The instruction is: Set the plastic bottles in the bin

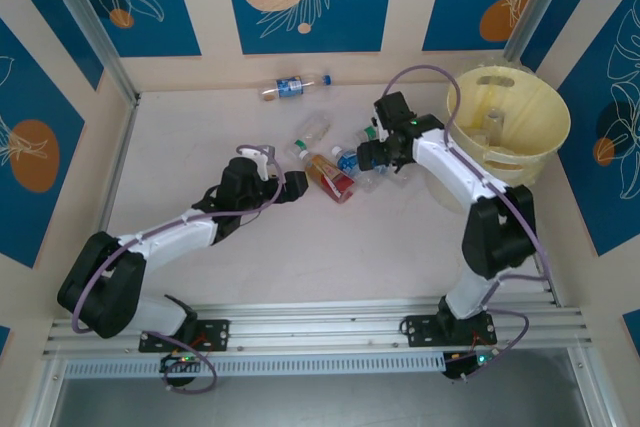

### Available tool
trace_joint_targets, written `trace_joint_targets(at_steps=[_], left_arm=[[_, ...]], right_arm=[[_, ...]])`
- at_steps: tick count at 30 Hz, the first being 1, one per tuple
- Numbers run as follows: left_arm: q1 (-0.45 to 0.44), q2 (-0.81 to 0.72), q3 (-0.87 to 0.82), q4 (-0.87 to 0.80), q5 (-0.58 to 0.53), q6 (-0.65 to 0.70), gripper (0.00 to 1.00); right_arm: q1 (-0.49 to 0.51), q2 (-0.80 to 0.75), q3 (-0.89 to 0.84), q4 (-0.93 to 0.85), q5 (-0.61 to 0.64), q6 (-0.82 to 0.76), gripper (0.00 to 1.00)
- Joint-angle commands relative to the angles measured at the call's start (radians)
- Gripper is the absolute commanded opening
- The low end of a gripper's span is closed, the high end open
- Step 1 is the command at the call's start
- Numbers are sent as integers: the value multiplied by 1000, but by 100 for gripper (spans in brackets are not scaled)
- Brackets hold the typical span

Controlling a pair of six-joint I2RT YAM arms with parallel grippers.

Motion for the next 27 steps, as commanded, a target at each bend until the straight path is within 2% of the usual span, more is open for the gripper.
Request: trace_joint_targets(at_steps=[1,6,13,17,21,27], left_arm=[[8,-31,-15,9,-19,-13,100],[10,-56,-34,8,-42,-7,100],[16,-70,-44,9,-53,-9,100],[16,-65,-44,12,-48,-16,100],[17,-61,-43,16,-49,-18,100],[17,-53,-39,22,-43,-22,100]], right_arm=[[-2,96,81,-34,132,-36,82],[-24,195,132,-43,107,-81,80],[-34,255,151,-66,49,-115,82],[-20,244,152,-81,-55,-108,85],[-40,269,169,-85,18,-117,90],[-83,349,216,-116,-32,-179,91]])
